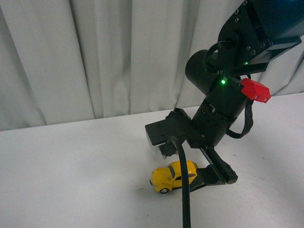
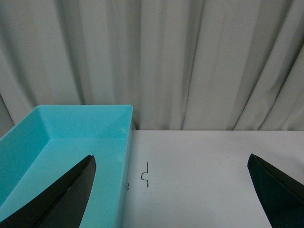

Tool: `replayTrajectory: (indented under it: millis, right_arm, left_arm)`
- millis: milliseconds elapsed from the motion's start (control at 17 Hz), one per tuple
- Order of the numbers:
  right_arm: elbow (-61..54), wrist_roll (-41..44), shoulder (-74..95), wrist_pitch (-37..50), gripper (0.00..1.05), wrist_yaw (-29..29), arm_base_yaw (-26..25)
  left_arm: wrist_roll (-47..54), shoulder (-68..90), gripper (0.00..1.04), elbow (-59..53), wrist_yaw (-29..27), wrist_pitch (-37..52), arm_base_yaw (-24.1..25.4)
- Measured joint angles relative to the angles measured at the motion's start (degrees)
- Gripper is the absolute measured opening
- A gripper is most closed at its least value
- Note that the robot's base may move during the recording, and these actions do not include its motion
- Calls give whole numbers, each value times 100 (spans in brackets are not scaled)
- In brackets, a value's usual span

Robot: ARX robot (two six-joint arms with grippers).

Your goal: Wind up and store yellow beetle toy

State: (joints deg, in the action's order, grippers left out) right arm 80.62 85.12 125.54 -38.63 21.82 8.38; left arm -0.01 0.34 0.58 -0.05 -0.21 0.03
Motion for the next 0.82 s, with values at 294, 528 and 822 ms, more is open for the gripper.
replayTrajectory:
  millis: [294,528,822]
  right_arm:
    - [-144,39,57,203,98,-247,26]
    - [-162,151,129,299,87,-238,90]
    - [-166,-101,129,306,43,-118,96]
  left_arm:
    - [2,0,98,0,2,0,0]
    - [2,0,98,0,2,0,0]
    - [0,0,98,0,2,2,0]
